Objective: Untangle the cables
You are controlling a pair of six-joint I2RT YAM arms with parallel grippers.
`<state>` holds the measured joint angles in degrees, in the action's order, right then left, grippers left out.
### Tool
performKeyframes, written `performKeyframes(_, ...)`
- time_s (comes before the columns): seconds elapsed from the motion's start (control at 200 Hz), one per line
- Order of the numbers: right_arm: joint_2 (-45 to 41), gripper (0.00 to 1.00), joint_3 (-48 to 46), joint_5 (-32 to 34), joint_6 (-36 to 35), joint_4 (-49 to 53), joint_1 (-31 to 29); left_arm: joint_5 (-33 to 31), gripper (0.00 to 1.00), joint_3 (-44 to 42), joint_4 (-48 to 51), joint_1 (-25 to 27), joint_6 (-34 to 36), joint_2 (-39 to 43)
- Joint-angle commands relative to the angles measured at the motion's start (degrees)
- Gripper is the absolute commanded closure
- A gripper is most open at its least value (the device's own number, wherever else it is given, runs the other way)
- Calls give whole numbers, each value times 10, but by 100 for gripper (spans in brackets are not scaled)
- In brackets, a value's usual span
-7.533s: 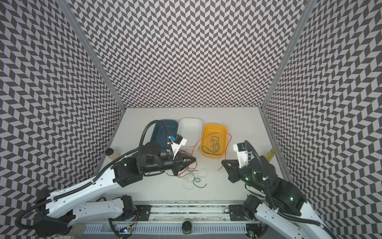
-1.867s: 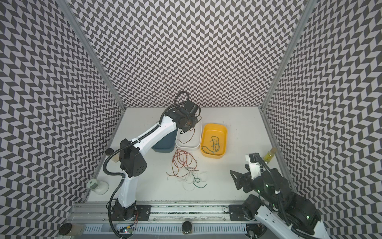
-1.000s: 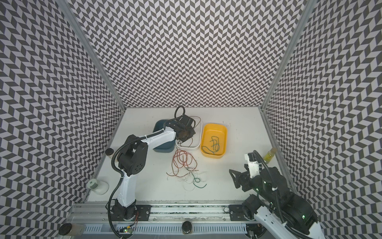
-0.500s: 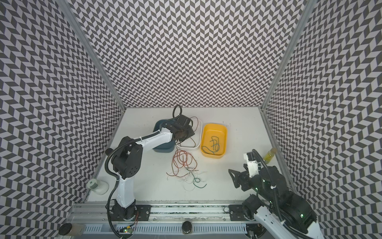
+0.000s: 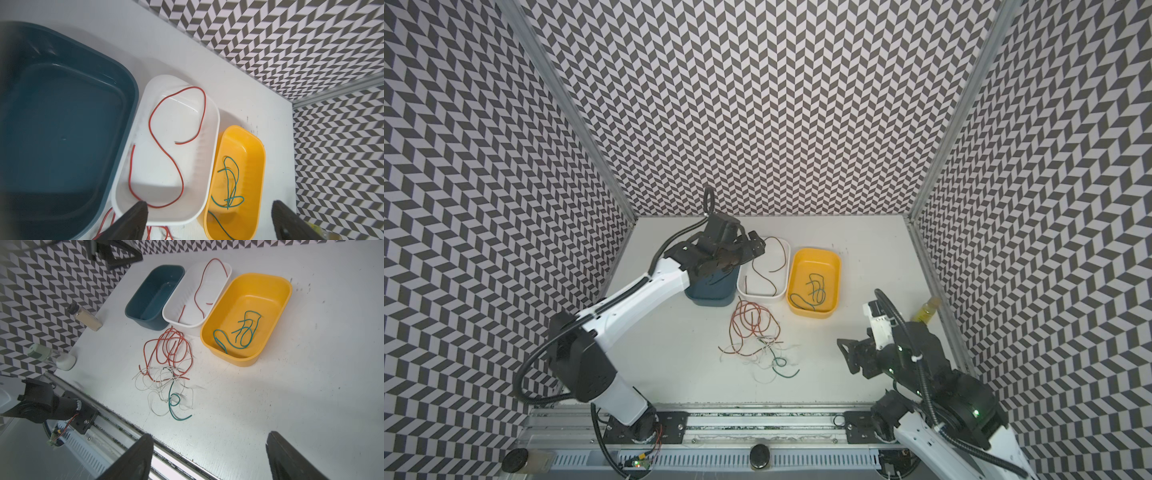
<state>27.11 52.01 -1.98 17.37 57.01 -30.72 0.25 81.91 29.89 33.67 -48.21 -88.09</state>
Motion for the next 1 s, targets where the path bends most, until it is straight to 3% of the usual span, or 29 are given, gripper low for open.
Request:
performKeyframes(0.0,51,17,25,-50,4,-22,2,-19,6,-98,66,1,2,92)
performKeyframes(0.165,112,18,30,-95,32,-45,-8,-16,8,-295,39,28,-50,238)
performKeyframes(0.381,137,18,-13,-58,66,-104,-70,-8,8,-447,-2,46,-107,319)
performKeyframes(0.561,160,19,-2,38,59,-83,-142,5,8,-444,-31,47,-109,277)
performKeyframes(0.806,123,19,1,87,27,-53,-144,23,8,-414,-89,61,-109,169)
performKeyframes(0.997,101,18,15,99,11,-39,-143,29,19,-405,-122,63,-111,111)
